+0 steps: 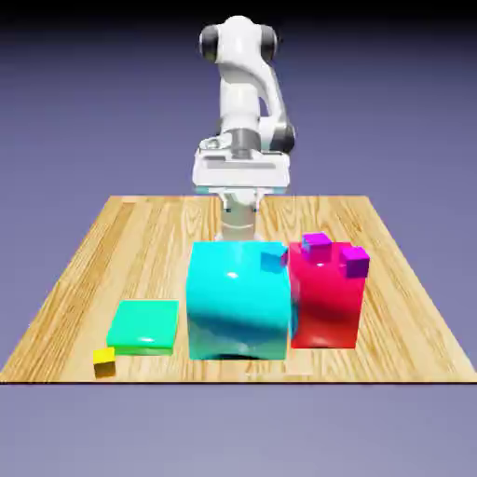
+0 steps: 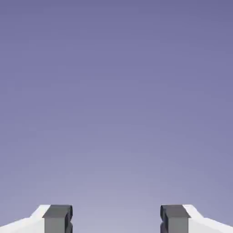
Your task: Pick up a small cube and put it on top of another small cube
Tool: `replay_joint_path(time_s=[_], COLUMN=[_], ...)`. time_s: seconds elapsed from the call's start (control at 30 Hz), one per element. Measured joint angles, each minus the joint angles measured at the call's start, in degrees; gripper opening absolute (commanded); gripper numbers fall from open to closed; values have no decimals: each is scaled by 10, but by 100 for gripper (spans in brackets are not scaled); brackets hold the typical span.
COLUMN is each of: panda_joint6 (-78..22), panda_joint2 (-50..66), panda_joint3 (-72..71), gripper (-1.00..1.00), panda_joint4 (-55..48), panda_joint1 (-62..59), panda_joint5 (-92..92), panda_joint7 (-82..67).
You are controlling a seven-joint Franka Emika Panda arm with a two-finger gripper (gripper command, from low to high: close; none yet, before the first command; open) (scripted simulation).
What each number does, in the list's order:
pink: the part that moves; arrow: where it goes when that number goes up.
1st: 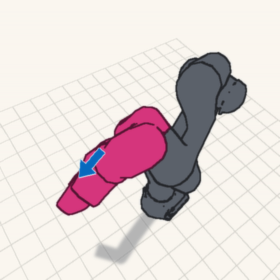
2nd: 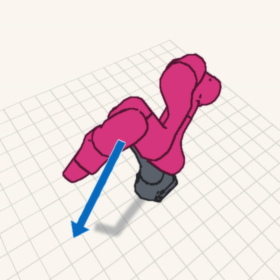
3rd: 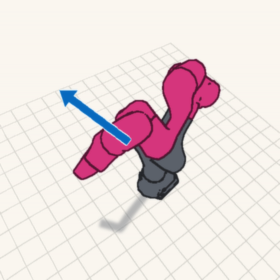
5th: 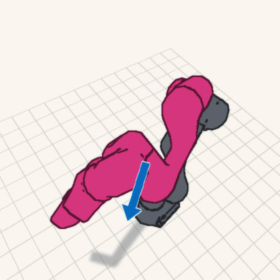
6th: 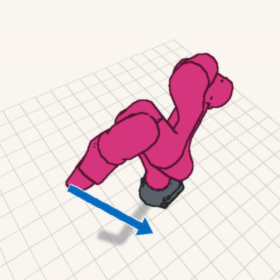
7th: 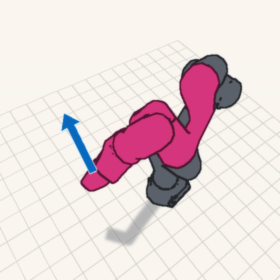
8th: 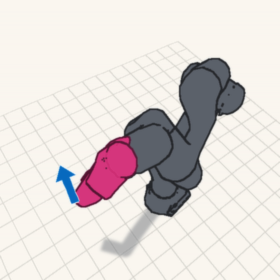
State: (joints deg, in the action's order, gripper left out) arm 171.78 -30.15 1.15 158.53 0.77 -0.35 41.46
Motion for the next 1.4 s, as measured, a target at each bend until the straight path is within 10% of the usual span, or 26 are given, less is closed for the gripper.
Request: replay_joint_path(time_s=[1.4], panda_joint6=[-774], panda_joint2=[872], panda_joint3=[400], gripper=[0], panda_joint4=[-860], panda_joint1=[28], panda_joint5=[-122], panda_joint7=[-348])
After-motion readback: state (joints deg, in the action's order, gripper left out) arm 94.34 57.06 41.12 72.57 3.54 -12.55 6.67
